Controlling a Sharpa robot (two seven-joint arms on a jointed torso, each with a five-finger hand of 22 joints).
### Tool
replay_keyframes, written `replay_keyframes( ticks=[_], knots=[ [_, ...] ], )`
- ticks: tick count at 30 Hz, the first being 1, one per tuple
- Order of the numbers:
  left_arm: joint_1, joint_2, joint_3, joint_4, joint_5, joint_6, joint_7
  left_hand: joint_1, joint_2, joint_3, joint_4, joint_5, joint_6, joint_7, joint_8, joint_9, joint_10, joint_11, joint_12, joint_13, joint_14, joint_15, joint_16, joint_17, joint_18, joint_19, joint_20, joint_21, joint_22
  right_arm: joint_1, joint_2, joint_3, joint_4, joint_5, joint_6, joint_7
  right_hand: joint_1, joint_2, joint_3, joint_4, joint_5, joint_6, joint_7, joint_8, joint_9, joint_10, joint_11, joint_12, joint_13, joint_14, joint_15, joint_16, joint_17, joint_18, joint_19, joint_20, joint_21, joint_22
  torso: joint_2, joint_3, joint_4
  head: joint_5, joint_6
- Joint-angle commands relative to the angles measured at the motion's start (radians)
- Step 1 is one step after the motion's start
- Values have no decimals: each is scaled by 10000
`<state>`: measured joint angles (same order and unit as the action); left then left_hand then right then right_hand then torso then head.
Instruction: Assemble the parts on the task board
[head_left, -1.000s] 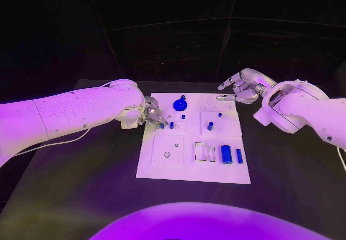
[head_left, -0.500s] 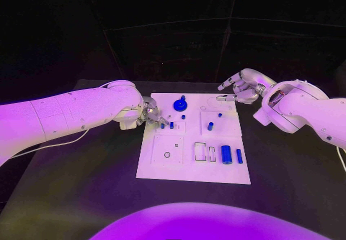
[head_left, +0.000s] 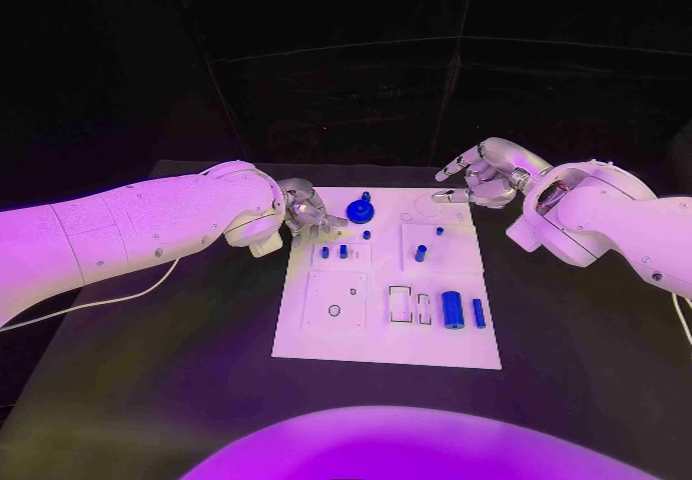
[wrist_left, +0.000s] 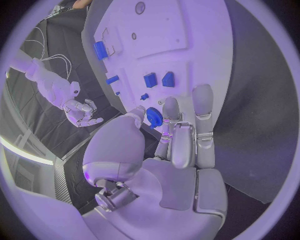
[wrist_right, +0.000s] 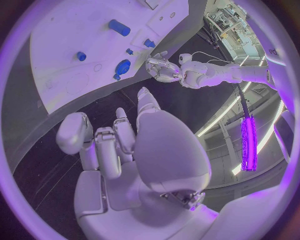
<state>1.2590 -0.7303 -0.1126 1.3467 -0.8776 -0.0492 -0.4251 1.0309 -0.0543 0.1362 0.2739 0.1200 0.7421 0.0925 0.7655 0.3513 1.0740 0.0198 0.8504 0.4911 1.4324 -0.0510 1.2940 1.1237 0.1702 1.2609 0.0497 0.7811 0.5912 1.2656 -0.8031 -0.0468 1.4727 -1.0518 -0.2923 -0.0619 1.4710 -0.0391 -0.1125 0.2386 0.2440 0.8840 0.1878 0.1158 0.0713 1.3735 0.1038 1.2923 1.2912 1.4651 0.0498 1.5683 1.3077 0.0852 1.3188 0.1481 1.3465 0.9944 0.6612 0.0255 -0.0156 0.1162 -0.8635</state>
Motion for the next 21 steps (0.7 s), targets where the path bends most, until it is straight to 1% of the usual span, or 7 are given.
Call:
replay_keyframes(
  ticks=[1,5,9,12,15,18,21],
  knots=[
    [18,41,5,10,811,-855,1668,737,132,-26,-312,76,-350,235,-141,-156,-593,201,-327,-255,-658,199,-1108,-1481,88,-296,154,-559,-374,16,5,5,6,-22,14,89,-29,54,-65,1,43,-10,-19,-12,-13,-60,-5,-33,-18,1057,-56,25,2631,184,-52,-29,-59,-25,5,1,-4,-56,45],
    [17,193,3,-88,317,-1287,2701,1835,247,147,-963,87,-559,430,-291,-380,-1093,378,-714,-625,-1181,348,-1930,-2542,102,-420,320,-1021,-670,16,9,5,-2,-22,9,89,-29,54,-65,1,43,-10,-19,-12,-13,-60,-5,-33,-18,1057,-56,25,2631,184,-52,-29,-59,-25,7,6,-28,-118,103],
    [10,480,-1,-339,-900,-2047,4023,3194,79,573,-1901,69,-527,579,-806,-884,-1752,536,-1426,-1248,-1500,465,-2389,-3181,114,-419,443,-1394,-926,15,15,5,-13,-22,5,91,-29,54,-65,1,43,-10,-19,-12,-13,-60,-5,-33,-18,1057,-56,25,2631,184,-52,-29,-59,-25,18,-1,-34,-208,166],
    [-22,730,-11,-555,-2169,-2639,4788,3702,-128,879,-2375,73,-174,707,-1419,-1391,-1922,616,-1909,-1772,-1166,536,-2026,-2945,133,-115,459,-1354,-939,15,37,5,-24,-22,10,98,-32,55,-68,3,47,-11,-18,-13,-13,-55,-5,-26,-11,1057,-56,25,2631,183,-49,-29,-58,-20,15,2,-25,-236,215],
    [-61,941,-15,-716,-3180,-2917,5123,3783,-496,951,-2643,74,66,647,-1981,-1792,-2033,662,-2417,-2259,-1044,540,-1932,-2985,128,52,473,-1301,-918,14,60,5,-33,-22,20,103,-32,55,-68,3,47,-11,-18,-13,-13,-55,-5,-26,-11,1057,-56,25,2631,183,-49,-29,-58,-20,22,1,-34,-247,245],
    [-83,1136,-21,-871,-3964,-2866,5221,3671,-730,1063,-2853,40,677,710,-2783,-2329,-1761,697,-3114,-2989,-579,569,-1394,-2517,125,348,487,-1160,-846,14,76,5,-43,-22,27,104,-32,58,-69,3,51,-11,-18,-13,-13,-54,-5,-25,-10,1057,-56,25,2631,184,-50,-29,-60,-25,19,2,-32,-272,249],
    [-103,1306,-35,-1014,-4629,-2475,5085,3634,-756,1148,-3000,49,980,693,-3289,-2619,-1675,757,-3621,-3449,-5,540,-607,-1569,117,739,481,-933,-733,13,90,5,-48,-22,30,108,-32,58,-69,3,51,-11,-18,-13,-13,-54,-5,-25,-10,1057,-56,25,2631,184,-50,-29,-60,-25,23,4,-40,-277,254]
  ],
)
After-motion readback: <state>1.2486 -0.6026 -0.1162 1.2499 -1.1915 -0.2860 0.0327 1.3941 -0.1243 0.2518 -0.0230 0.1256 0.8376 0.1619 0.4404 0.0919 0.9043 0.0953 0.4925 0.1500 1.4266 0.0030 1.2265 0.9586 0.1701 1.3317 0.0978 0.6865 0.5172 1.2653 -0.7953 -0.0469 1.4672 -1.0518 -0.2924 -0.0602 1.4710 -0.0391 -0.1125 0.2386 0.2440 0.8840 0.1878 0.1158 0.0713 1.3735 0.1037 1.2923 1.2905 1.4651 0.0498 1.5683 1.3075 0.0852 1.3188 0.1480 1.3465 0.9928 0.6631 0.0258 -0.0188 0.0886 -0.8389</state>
